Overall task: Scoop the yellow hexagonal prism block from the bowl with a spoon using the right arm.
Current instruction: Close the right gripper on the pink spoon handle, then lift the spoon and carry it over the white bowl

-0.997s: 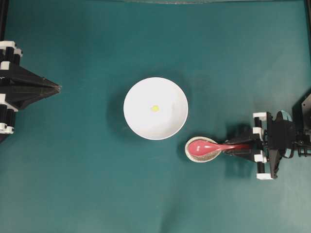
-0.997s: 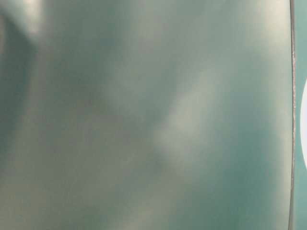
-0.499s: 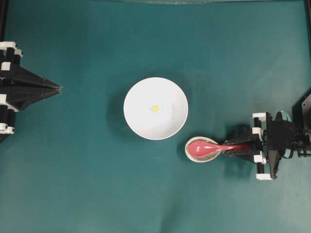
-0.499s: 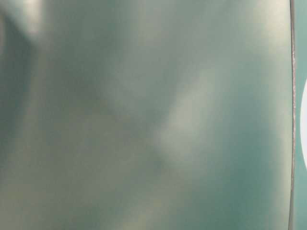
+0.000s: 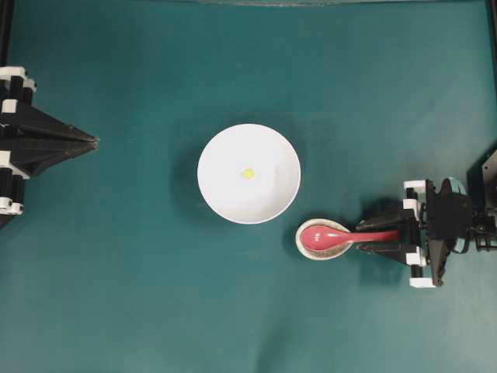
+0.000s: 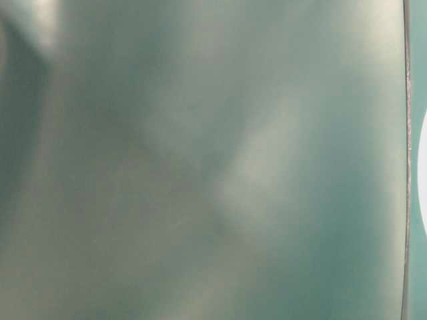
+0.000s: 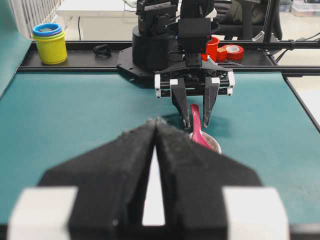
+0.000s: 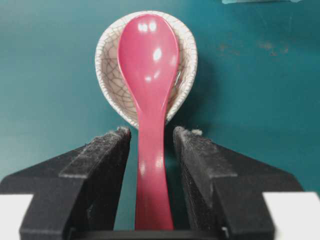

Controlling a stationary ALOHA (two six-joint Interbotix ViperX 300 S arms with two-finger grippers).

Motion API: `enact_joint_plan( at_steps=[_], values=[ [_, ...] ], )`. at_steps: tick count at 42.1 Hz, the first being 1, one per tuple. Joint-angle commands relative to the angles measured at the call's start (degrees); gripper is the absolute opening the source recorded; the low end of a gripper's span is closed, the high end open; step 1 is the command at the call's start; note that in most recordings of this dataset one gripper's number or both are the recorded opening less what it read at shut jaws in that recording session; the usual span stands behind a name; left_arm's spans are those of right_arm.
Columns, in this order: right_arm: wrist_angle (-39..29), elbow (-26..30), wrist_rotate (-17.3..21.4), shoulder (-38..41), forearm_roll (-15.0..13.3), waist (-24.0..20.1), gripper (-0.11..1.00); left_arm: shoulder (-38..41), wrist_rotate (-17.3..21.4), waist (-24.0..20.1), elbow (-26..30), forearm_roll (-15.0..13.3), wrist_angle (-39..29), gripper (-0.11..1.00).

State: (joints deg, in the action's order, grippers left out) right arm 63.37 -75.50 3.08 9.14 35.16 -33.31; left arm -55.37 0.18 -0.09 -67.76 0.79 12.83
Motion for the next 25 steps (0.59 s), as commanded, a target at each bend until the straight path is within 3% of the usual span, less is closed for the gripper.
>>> enact_joint_plan(
  at_steps=[1,25],
  values=[
    [0.26,0.35,0.09,-0.62,0.18,-0.26,0.47,0.44,0.0,0.0,0.88,0.18,0.26,0.07],
    [0.62,0.79,-0.09,-0.62,0.09,-0.26,0.45,0.44,0.0,0.09,0.97,0.18,0.18,0.08]
  ],
)
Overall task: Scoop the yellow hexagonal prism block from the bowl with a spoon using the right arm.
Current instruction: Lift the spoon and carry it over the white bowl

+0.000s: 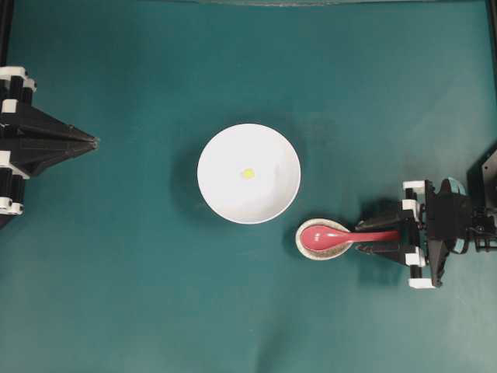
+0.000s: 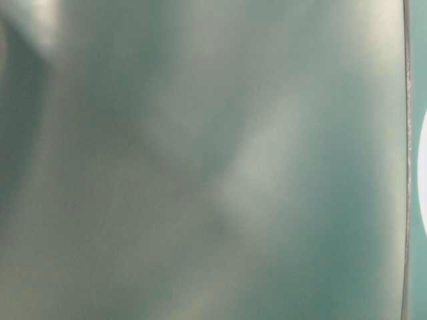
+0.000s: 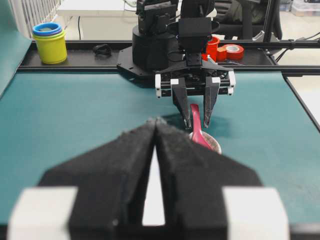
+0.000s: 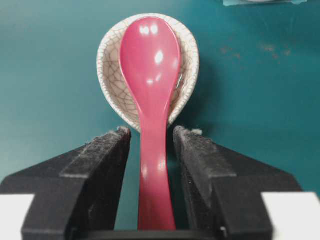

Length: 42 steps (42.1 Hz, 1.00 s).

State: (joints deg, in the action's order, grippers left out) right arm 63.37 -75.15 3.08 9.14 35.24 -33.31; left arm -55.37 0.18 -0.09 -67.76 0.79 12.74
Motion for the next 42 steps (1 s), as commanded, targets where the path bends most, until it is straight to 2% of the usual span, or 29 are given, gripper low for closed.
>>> enact_joint_plan(
  at_steps=[1,6,10,18,27,34,39,42],
  values=[
    [0.62,0.53,-0.09,-0.62,0.0,-0.18,0.44,0.53,0.0,0.0,0.97,0.18,0.26,0.08],
    [0.62,0.79,-0.09,-0.62,0.09,-0.26,0.36,0.44,0.0,0.09,0.88,0.18,0.26,0.07],
    [0.62,1.05,-0.09,-0.79,0.09,-0.26,0.24,0.44,0.0,0.0,0.88,0.18,0.26,0.07],
    [0.62,1.14,-0.79,-4.04,0.09,-0.26,0.24,0.35,0.0,0.0,1.05,0.18,0.26,0.07],
    [-3.25,1.23,-3.87,-13.1,0.0,0.62,0.24,0.0,-0.26,0.09,1.05,0.09,0.26,0.07],
    [-12.22,2.46,-9.84,-22.41,0.0,3.08,0.24,0.09,-0.79,0.0,1.05,0.18,-0.18,0.07],
    [-21.53,4.83,-15.21,-29.27,0.0,7.21,0.24,0.18,-0.79,0.09,1.05,0.18,-0.62,0.07],
    [-29.53,7.21,-19.07,-33.13,0.0,10.81,0.24,0.18,-0.79,0.0,1.05,0.18,-0.88,0.07]
  ],
)
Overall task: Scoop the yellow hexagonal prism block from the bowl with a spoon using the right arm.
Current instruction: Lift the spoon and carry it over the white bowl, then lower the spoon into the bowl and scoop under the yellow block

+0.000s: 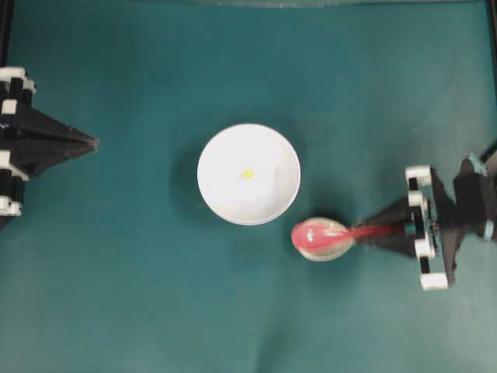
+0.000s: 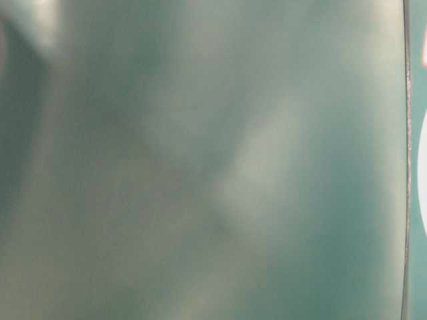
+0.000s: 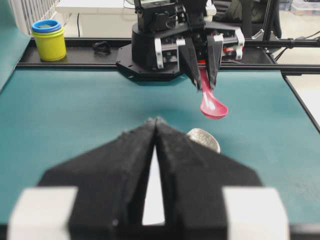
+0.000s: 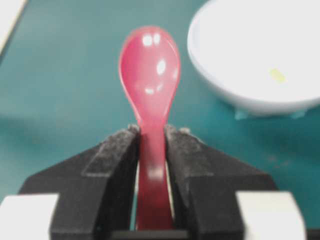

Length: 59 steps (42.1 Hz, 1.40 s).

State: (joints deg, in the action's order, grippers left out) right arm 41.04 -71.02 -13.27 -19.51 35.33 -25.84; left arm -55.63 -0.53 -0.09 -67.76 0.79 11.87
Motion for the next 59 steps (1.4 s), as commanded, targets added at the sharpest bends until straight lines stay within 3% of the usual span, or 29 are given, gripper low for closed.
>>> enact_joint_plan(
  at_steps=[1,11,18,28,37,43,51,59],
  values=[
    [-9.23,3.69,-3.69,-5.27,-0.18,4.39,0.24,0.35,-0.09,0.09,1.05,0.18,-0.09,0.07],
    [-35.42,14.06,-10.63,-9.32,-0.18,19.6,0.24,0.53,0.0,0.09,1.05,0.18,-1.85,0.07],
    [-52.38,22.94,-10.99,-5.89,-0.44,29.0,0.24,0.44,0.09,0.0,1.05,0.18,-1.93,0.07],
    [-69.96,34.45,-10.55,3.78,-1.76,35.68,0.24,0.53,0.62,0.09,1.05,0.18,-2.02,0.07],
    [-78.22,41.66,-9.4,10.28,-4.39,37.79,0.24,0.62,0.7,0.0,0.97,0.09,-2.02,0.07],
    [-80.68,45.09,-5.63,13.45,-8.53,37.88,0.24,0.62,0.7,0.0,1.05,0.18,-2.02,0.07],
    [-83.14,46.76,1.32,15.91,-14.15,37.88,0.24,0.62,0.7,0.09,0.97,0.18,-2.02,0.07],
    [-83.41,46.76,3.25,17.49,-15.56,37.44,0.24,0.62,0.79,0.09,0.97,0.18,-2.11,0.07]
  ],
)
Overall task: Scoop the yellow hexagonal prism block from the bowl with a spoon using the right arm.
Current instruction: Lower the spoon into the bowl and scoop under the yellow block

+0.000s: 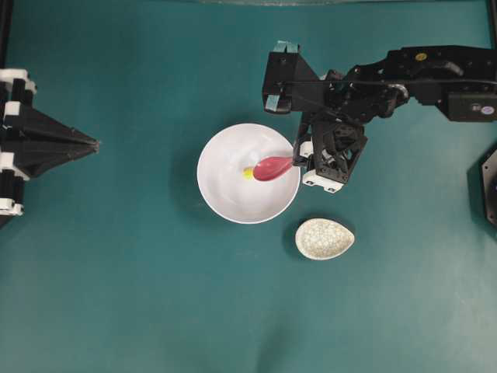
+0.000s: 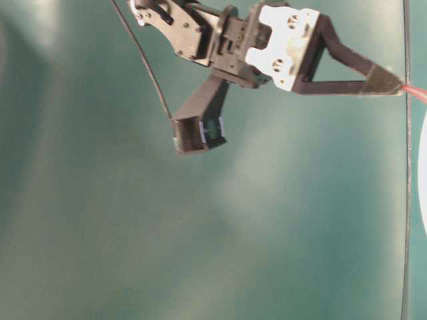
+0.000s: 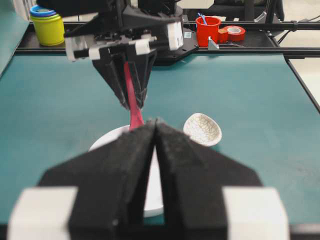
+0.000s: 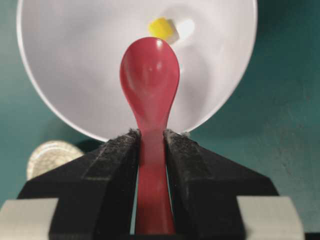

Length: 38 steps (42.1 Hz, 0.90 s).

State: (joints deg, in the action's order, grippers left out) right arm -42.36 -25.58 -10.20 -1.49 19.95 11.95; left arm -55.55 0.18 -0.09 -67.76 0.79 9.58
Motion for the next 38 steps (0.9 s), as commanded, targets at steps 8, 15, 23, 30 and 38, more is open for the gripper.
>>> enact_joint_plan(
  at_steps=[8,15,23,30,38],
  values=[
    [0.35,1.32,0.26,0.62,-0.18,-0.62,0.24,0.53,0.09,0.0,0.97,0.18,0.26,0.07],
    [0.97,1.32,0.18,1.58,-0.18,-0.79,0.24,0.53,0.09,0.0,1.05,0.18,0.26,0.07],
    [3.52,1.32,0.18,2.55,-0.18,-1.23,0.24,0.53,0.09,0.09,0.97,0.18,0.35,0.07],
    [5.36,1.41,0.18,3.43,-0.18,-1.41,0.24,0.53,0.0,0.0,1.05,0.18,0.53,0.07],
    [7.56,2.02,-0.18,3.96,-0.18,-1.41,0.24,0.44,0.0,0.09,1.05,0.18,0.44,0.07]
  ],
)
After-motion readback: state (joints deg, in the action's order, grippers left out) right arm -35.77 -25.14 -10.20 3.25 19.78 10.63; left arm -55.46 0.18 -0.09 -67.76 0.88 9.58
